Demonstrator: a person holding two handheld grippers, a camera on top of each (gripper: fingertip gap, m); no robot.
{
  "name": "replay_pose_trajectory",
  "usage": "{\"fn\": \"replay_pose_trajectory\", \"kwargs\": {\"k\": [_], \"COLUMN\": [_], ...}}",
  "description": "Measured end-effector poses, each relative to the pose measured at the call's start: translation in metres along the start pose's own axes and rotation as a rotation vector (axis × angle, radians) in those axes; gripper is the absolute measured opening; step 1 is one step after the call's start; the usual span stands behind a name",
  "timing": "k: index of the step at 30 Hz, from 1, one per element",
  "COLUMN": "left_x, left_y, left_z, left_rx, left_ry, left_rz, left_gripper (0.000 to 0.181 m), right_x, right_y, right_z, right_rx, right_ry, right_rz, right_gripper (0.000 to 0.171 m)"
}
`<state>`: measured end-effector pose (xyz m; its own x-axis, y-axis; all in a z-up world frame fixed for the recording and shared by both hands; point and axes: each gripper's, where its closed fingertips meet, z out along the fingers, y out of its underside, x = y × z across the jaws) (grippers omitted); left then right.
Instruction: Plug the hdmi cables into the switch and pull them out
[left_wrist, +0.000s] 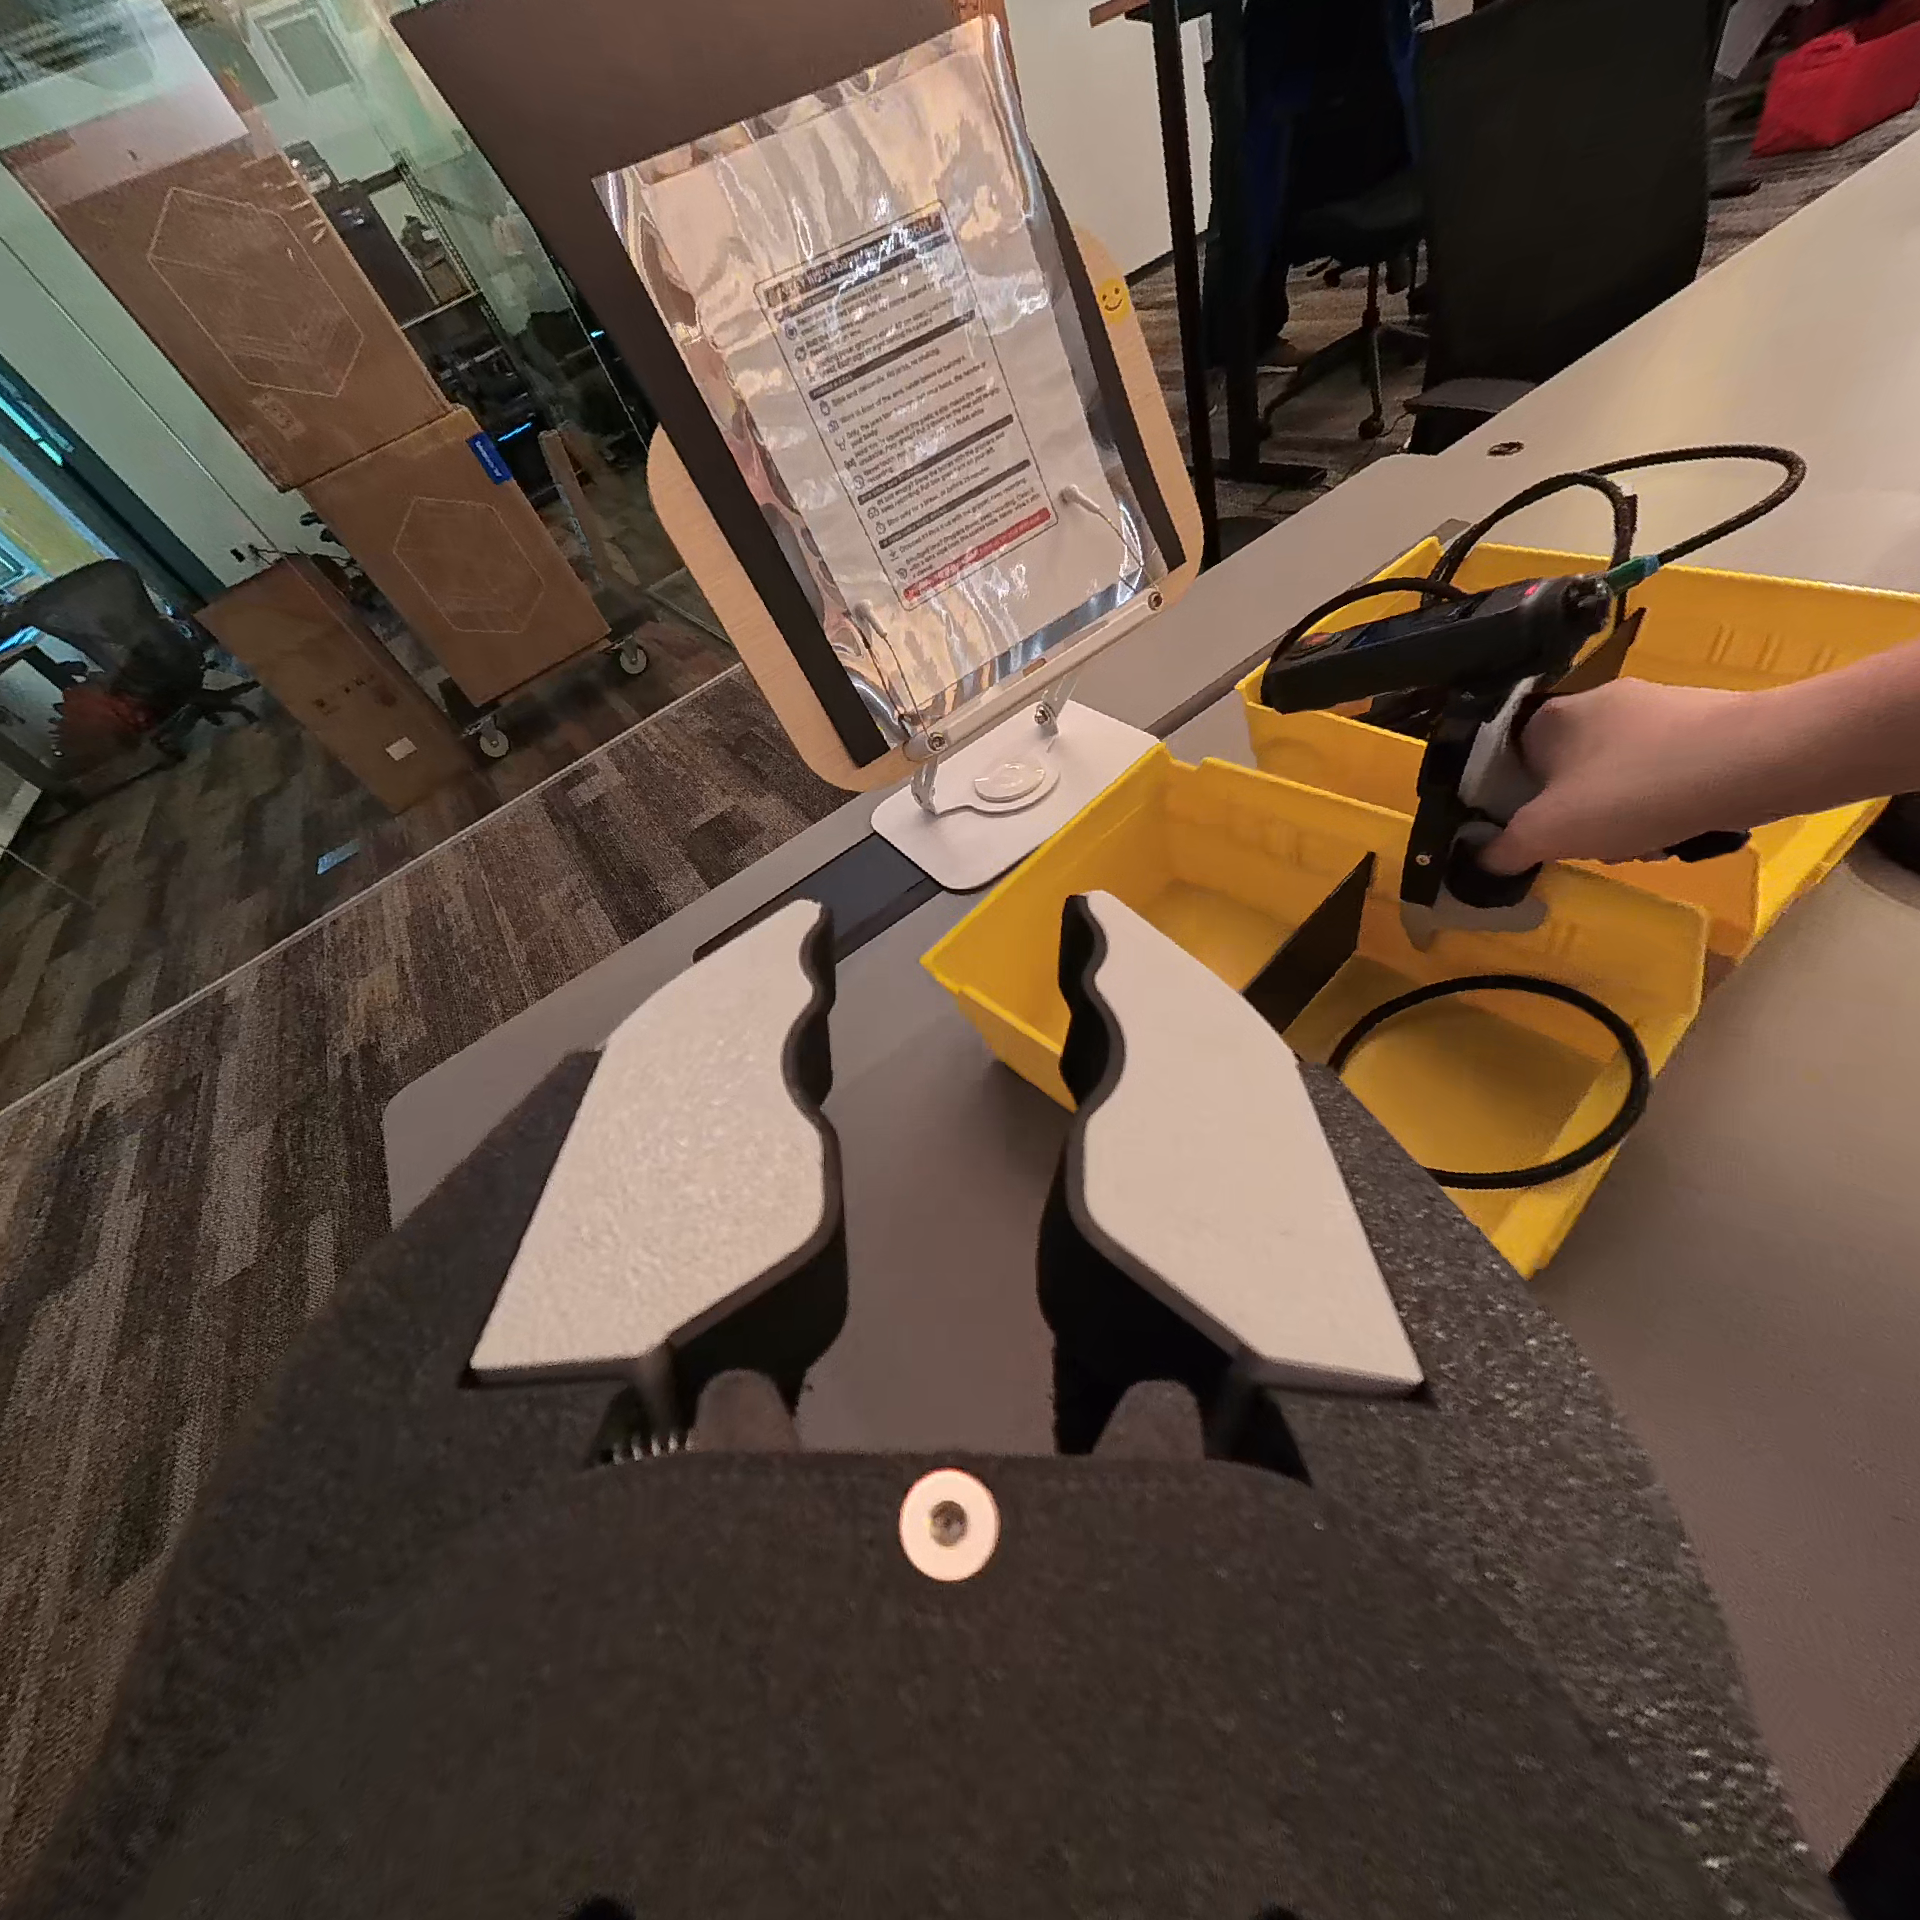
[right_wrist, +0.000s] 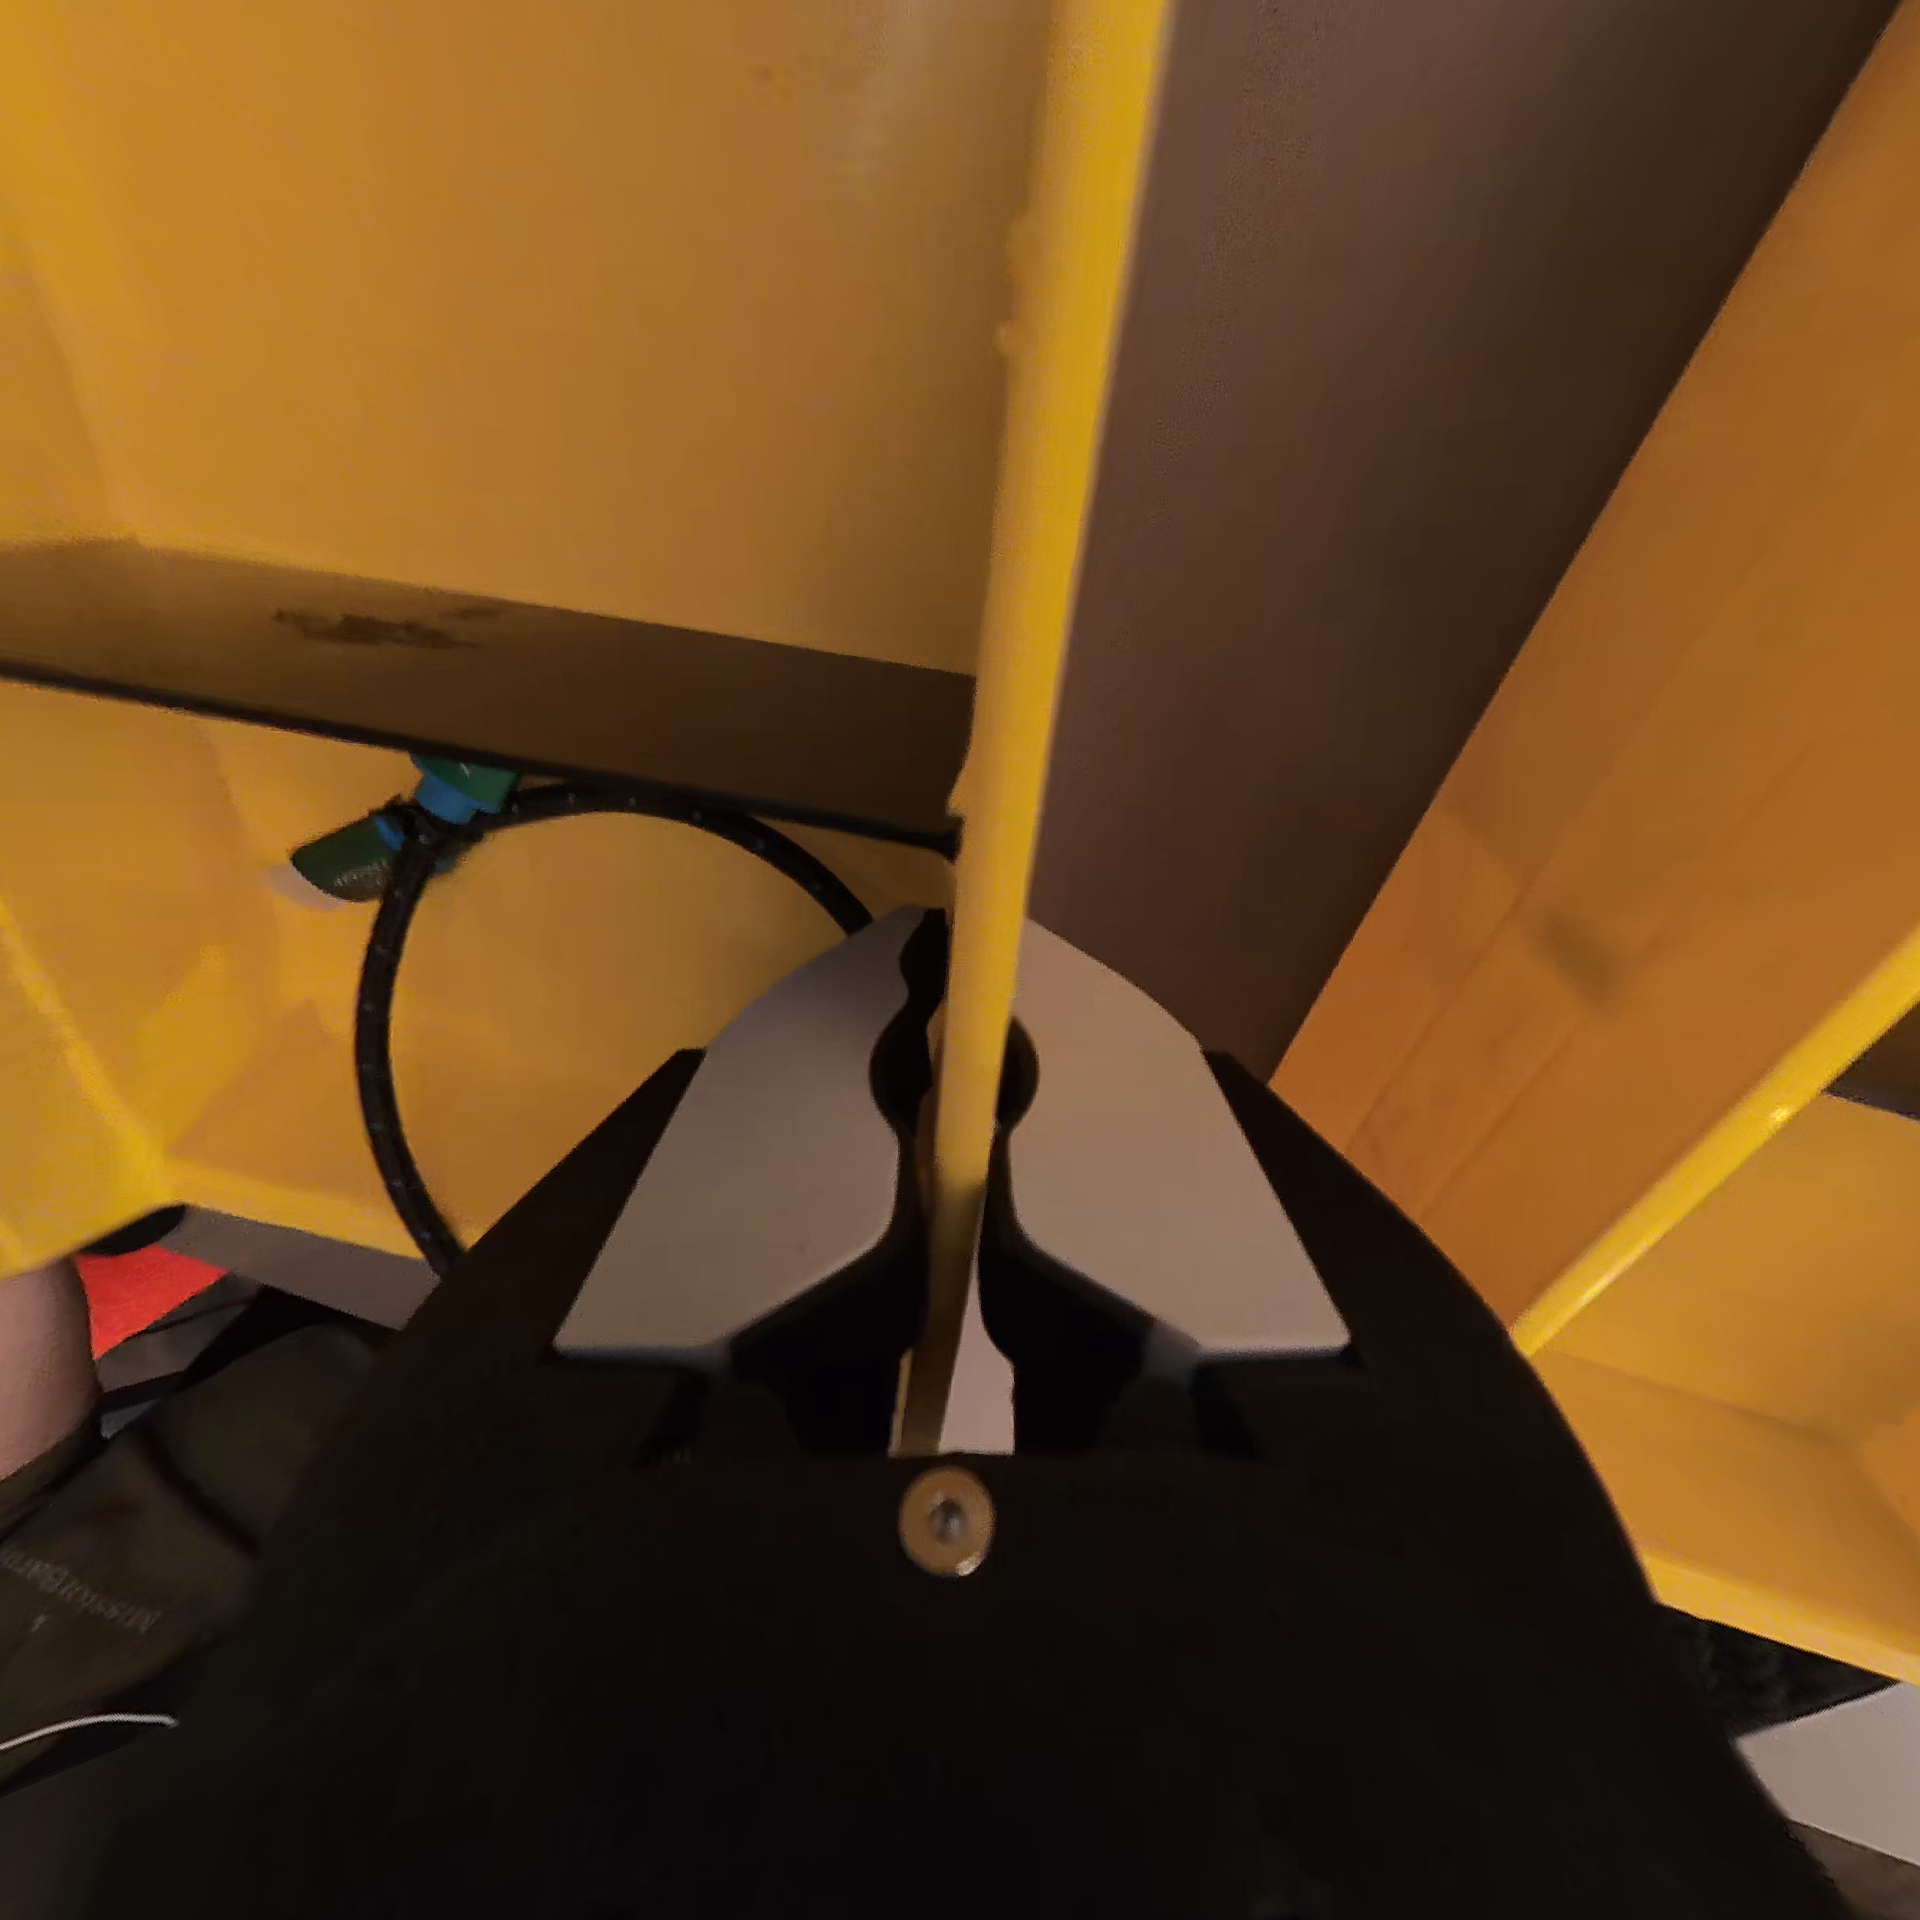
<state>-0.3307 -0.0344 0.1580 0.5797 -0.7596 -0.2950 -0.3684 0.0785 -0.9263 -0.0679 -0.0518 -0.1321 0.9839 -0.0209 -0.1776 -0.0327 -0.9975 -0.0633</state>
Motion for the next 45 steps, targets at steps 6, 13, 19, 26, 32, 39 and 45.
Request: {"fn": "replay_pose_trajectory", "kwargs": {"k": [6,13,19,26,32,39,45], "left_x": [0.001,0.001,0.009,0.038,0.106,0.241,0.253], "left_y": [-0.001,-0.002,0.0,0.003,0.011,0.052,0.086], "left_z": [0.002,0.001,0.001,0.023,0.076,0.182,0.249], "left_rx": [0.002,0.006,-0.02,-0.081,-0.15,-0.348,-0.529], "left_ry": [0.0,-0.017,-0.016,0.082,0.384,0.795,0.748], "left_rz": [-0.001,-0.001,0.024,0.075,0.098,-0.147,-0.351], "left_gripper": [0.041,0.041,0.041,0.042,0.045,0.061,0.067], "right_x": [-0.004,0.0,0.059,0.188,0.297,0.387,0.431], "right_y": [-0.006,-0.007,0.0,0.092,0.19,0.261,0.29], "right_z": [-0.02,-0.099,-0.235,-0.32,-0.3,-0.228,-0.167], "right_rx": [-0.04,-0.083,0.003,0.098,0.108,0.216,0.185], "right_ry": [-0.006,-0.035,-0.07,-0.037,-0.003,-0.079,-0.085], "right_rz": [-0.077,-0.102,-0.004,0.229,0.423,0.588,0.654], "right_gripper": [0.005,0.005,0.006,0.006,0.005,0.006,0.005]}}
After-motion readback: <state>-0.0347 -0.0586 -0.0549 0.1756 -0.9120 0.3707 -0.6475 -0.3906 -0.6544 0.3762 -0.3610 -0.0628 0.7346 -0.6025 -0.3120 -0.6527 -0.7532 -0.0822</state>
